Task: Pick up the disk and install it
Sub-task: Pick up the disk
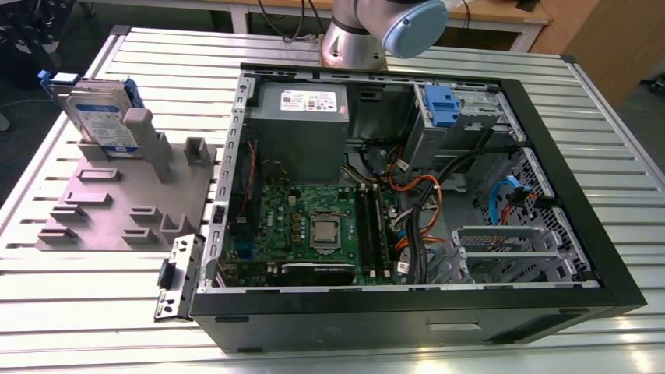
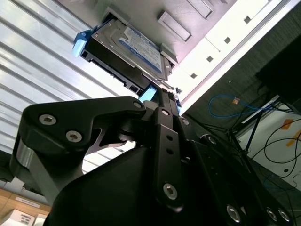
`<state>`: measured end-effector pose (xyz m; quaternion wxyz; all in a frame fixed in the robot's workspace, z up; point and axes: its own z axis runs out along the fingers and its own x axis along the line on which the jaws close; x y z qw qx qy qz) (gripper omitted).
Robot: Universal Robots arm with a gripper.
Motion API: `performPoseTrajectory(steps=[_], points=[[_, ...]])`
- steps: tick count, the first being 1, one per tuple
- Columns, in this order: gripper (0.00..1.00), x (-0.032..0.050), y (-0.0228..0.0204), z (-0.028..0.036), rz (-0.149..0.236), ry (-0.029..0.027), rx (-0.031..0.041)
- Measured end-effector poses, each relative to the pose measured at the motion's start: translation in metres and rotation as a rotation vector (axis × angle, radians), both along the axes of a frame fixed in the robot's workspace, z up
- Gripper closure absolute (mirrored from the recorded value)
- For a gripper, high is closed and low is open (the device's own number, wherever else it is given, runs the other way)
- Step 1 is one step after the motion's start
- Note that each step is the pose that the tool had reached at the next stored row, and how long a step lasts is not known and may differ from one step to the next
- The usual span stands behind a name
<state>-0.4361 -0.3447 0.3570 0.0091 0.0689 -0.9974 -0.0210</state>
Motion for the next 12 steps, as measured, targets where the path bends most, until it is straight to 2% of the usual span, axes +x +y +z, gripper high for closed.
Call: performPoseTrajectory(steps=[5,12], points=[[0.89,0.0,0.0,0.0,0.028,0.0,0.0],[0.89,0.0,0.0,0.0,0.098,0.0,0.0]])
